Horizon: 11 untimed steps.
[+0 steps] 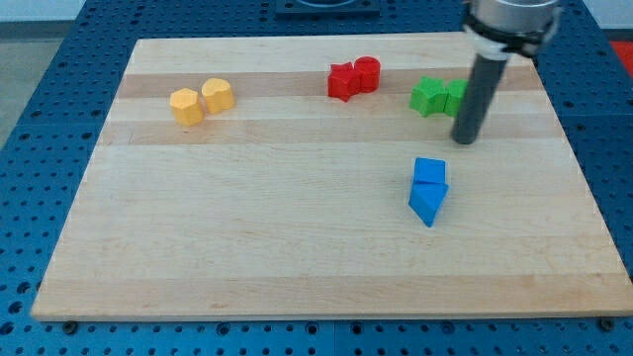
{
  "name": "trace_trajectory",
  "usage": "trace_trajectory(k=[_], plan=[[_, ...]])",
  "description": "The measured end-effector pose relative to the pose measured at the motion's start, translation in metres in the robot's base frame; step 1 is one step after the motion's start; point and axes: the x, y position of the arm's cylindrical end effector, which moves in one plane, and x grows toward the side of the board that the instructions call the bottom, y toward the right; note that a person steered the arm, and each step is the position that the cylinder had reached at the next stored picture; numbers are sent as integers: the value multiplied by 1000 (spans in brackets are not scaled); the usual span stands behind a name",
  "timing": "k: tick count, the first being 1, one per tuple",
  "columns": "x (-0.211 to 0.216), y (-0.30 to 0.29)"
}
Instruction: Slide the green blocks towards the right
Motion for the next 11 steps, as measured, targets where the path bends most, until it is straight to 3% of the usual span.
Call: trace_trajectory(k=[2,3,6,8,11], plan=[[5,-108],[4,-120],[-70,-112],[-71,-62],[-136,-19]])
